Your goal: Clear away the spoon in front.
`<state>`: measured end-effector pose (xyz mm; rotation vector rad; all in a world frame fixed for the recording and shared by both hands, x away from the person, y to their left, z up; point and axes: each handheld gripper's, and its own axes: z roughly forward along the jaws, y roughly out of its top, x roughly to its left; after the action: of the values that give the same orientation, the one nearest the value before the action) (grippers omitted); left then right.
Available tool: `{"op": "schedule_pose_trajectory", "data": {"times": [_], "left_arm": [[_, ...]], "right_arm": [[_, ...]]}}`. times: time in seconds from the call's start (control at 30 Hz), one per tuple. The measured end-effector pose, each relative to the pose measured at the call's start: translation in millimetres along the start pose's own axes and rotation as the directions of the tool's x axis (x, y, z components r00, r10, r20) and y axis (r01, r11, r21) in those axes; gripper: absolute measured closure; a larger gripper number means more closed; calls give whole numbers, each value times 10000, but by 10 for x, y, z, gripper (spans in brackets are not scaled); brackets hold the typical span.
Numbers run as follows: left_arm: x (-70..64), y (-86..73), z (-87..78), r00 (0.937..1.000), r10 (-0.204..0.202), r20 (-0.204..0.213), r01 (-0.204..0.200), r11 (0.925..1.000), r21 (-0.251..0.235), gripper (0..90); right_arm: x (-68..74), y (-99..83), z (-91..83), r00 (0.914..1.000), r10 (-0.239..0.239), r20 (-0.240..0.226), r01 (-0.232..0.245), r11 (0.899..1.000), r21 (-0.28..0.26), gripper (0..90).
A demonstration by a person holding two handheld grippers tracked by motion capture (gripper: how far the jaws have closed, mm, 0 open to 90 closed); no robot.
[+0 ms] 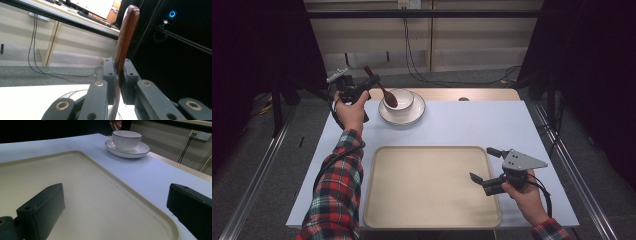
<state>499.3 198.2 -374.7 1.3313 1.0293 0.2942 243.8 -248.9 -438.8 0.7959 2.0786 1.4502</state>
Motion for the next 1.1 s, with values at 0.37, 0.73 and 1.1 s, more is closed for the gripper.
{"op": "schedule_pose_trajectory", "data": {"times": [0.37,0.73,1.1], "left_arm": [[-64,29,-165,9996,-40,286,35,9999,157,841],[-92,-20,-321,9964,108,839,-167,9974,694,841],[-154,-66,-455,9923,257,1214,-398,9925,1152,841]], "right_arm": [[28,3,29,9999,-96,-94,97,9999,89,12],[25,5,33,9998,-204,-75,205,9997,95,12],[38,3,41,9997,-234,-111,236,9996,170,12]]}}
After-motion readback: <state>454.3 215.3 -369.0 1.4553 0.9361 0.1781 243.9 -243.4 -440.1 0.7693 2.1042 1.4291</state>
